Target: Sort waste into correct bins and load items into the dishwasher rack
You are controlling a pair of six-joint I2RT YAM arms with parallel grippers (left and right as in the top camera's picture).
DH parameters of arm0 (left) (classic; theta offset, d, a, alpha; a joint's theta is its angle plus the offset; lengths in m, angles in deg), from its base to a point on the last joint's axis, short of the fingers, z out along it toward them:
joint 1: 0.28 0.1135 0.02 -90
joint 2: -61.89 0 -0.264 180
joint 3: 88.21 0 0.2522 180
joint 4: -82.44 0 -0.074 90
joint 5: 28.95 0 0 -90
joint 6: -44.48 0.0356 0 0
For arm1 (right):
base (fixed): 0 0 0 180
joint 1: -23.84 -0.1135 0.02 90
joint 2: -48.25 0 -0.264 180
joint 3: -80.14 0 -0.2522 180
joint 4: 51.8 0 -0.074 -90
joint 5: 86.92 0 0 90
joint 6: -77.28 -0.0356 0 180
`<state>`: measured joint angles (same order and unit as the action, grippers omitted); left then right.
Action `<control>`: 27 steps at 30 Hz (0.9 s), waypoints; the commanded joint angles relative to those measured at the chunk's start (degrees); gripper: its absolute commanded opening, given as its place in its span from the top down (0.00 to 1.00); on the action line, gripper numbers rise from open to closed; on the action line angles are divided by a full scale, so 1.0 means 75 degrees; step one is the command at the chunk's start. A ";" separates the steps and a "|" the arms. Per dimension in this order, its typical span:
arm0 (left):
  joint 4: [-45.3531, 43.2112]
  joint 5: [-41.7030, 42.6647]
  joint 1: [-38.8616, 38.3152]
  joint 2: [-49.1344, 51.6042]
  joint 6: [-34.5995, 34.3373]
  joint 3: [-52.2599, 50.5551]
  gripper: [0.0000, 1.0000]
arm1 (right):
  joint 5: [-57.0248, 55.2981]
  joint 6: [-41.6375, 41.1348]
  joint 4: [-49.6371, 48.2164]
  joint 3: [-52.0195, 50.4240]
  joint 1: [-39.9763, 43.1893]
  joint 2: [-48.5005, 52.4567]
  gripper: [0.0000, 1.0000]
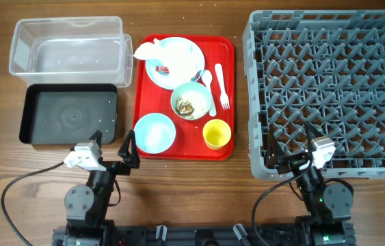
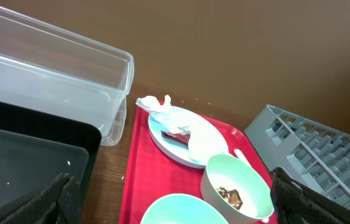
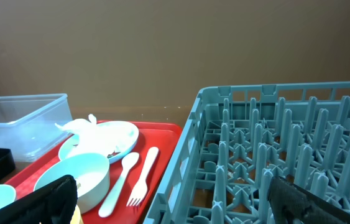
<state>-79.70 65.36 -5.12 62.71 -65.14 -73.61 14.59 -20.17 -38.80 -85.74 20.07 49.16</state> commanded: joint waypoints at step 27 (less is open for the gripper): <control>0.0000 0.0895 0.0032 0.0090 -0.0044 0.0501 0.00 | -0.0041 -0.0029 -0.0017 -0.0009 -0.0026 0.0052 0.00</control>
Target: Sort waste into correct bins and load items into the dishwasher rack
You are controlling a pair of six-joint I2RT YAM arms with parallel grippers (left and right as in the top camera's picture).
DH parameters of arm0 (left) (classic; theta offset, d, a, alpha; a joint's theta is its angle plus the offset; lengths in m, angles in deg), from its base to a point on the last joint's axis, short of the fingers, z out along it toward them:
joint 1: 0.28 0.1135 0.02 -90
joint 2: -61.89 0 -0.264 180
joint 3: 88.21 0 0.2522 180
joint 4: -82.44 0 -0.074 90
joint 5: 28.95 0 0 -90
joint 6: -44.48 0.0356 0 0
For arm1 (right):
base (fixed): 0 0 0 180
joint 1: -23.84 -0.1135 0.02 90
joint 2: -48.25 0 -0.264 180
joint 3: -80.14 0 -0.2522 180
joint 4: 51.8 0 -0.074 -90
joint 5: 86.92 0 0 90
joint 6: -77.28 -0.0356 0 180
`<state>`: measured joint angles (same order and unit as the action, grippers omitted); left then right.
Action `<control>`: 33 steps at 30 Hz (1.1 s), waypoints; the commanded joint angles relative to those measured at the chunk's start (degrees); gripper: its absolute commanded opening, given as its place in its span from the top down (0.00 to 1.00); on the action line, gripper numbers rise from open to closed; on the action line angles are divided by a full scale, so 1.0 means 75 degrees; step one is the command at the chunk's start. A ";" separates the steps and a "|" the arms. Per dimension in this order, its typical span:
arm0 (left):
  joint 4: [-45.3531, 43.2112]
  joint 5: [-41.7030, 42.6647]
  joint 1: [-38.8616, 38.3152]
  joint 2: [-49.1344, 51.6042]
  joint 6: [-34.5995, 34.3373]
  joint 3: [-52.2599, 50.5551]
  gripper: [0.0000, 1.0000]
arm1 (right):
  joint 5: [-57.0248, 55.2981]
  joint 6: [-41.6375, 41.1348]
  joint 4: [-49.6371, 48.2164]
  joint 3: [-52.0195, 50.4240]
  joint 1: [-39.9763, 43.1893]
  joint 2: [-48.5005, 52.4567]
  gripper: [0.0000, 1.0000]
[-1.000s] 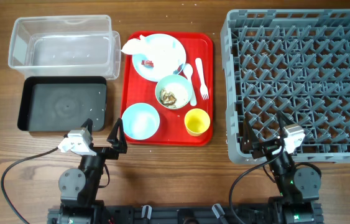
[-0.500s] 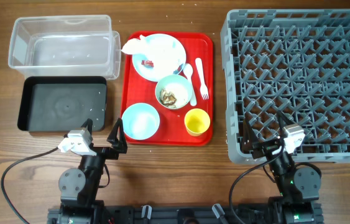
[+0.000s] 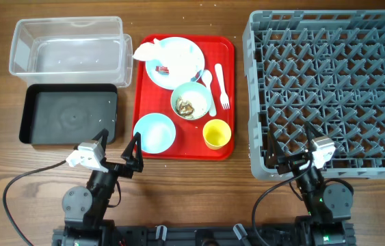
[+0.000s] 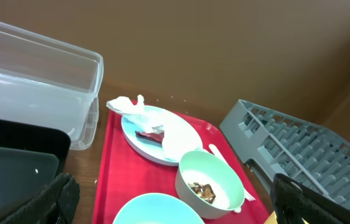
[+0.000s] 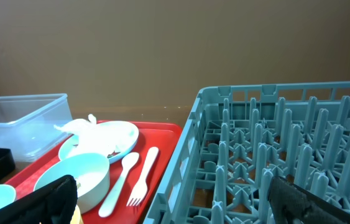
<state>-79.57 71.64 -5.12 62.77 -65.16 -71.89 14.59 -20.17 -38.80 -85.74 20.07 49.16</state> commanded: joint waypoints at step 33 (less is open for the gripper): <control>0.5694 0.0254 -0.1673 1.2907 0.2393 1.1890 0.00 | -0.0041 -0.0029 -0.0020 -0.0009 -0.0026 0.0052 0.00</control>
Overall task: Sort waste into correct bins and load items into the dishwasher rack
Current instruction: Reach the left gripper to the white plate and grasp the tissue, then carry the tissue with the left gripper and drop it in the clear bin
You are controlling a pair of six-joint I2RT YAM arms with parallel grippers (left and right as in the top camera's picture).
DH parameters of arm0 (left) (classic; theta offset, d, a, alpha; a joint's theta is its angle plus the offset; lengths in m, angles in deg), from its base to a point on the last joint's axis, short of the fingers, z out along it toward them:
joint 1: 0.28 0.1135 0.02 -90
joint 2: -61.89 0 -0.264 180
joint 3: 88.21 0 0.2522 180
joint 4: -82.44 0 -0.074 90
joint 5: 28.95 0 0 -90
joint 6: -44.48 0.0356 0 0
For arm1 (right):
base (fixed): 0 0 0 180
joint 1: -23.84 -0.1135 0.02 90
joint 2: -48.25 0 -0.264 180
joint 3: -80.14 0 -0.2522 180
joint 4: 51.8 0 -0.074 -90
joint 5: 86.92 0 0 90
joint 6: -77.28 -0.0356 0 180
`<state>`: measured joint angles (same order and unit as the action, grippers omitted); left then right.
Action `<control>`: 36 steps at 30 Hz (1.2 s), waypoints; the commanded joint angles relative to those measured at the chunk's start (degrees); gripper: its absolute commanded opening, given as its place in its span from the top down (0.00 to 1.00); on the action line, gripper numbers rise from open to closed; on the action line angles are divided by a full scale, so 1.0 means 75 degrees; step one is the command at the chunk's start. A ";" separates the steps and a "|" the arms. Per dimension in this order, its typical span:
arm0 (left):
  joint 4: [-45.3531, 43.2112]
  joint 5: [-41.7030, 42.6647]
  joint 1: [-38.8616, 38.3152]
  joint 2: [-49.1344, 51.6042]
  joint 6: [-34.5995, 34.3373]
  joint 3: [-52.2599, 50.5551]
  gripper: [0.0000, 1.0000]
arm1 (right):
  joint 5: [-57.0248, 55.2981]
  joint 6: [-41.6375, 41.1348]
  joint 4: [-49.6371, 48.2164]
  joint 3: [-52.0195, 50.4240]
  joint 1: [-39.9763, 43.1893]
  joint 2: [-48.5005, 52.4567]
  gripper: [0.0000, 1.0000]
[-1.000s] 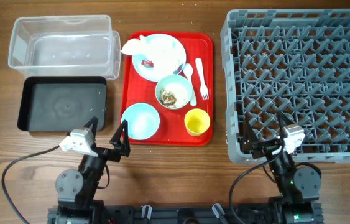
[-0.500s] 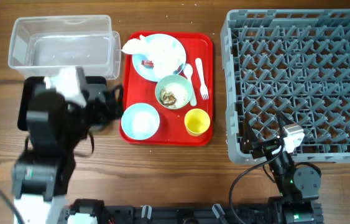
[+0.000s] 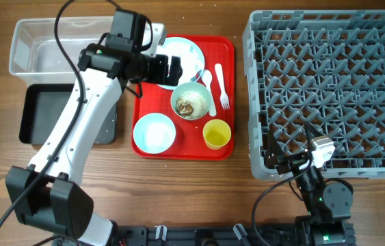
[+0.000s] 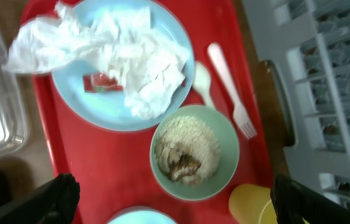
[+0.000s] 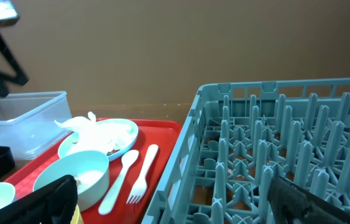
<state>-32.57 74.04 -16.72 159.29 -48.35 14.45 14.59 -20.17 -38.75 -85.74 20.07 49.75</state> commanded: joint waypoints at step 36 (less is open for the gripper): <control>-0.0198 -0.1142 -0.0093 0.4861 0.0772 0.3602 0.96 | -0.0041 -0.0026 -0.0023 -0.0009 -0.0026 -0.0026 0.00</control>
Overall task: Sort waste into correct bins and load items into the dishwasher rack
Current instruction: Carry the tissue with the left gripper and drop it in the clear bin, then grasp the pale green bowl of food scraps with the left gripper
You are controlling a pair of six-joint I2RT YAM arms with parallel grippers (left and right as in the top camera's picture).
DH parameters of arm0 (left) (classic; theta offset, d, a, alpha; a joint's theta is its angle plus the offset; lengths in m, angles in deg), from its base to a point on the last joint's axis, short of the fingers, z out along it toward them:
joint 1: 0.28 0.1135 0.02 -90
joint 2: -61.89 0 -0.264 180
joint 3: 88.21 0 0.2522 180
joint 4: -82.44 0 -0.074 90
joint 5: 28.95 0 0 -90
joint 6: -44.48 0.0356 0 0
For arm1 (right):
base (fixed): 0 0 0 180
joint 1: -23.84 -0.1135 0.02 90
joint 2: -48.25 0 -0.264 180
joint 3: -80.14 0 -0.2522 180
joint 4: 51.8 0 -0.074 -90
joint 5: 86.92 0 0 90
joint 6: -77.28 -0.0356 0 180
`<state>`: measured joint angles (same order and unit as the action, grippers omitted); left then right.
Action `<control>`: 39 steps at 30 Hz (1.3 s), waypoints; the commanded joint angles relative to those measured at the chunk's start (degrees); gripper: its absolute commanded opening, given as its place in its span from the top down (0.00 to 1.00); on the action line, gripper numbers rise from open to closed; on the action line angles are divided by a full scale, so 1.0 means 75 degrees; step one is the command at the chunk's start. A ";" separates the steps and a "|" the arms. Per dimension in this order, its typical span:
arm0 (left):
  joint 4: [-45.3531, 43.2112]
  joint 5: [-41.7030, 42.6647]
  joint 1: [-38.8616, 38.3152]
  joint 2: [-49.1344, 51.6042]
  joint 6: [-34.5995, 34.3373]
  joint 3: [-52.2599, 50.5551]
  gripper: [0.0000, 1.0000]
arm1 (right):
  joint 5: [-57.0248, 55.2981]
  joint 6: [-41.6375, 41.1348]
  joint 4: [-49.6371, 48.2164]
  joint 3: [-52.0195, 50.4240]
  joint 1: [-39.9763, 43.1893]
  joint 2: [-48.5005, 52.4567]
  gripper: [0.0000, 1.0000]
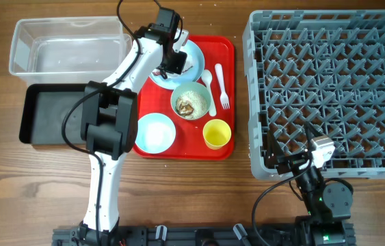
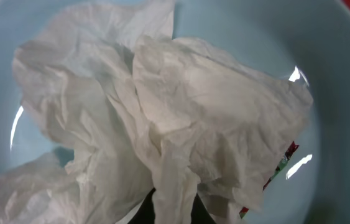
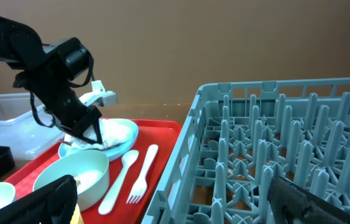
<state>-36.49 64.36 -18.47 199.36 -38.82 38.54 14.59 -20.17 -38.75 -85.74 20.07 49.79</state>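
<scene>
Crumpled white tissue (image 2: 181,106) fills the left wrist view, lying on the light blue plate (image 2: 336,93) with a red wrapper (image 2: 286,155) poking out beneath it. My left gripper (image 2: 173,208) is down on the plate (image 1: 193,60) at the back of the red tray (image 1: 226,48), its dark fingers pinching a fold of the tissue. My right gripper (image 3: 175,205) rests open at the near edge of the grey dishwasher rack (image 1: 329,89), holding nothing.
The tray also carries a green bowl (image 1: 191,101) with food scraps, a light blue bowl (image 1: 154,132), a yellow cup (image 1: 217,134), a spoon (image 1: 208,82) and a fork (image 1: 221,85). A clear bin (image 1: 65,44) and a black bin (image 1: 65,116) stand to the left.
My left gripper has come down from open above the plate and bowl onto the plate, and its fingers now pinch the tissue. The right arm has not moved.
Both grippers rested open at the near table edge, the left one turned slightly between the first two moments. Then the left arm was stretched out with its gripper open above the plate. Now it is on the plate, shut on the tissue.
</scene>
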 commanded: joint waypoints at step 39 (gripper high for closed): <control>0.2556 0.0769 -0.1250 -0.4030 -0.4141 -0.1183 0.23 | -0.0041 -0.0026 -0.0023 -0.0009 -0.0026 -0.0032 0.00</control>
<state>-10.50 72.77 -22.45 167.29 -61.07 37.16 14.59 -20.17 -38.73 -85.74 20.07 49.81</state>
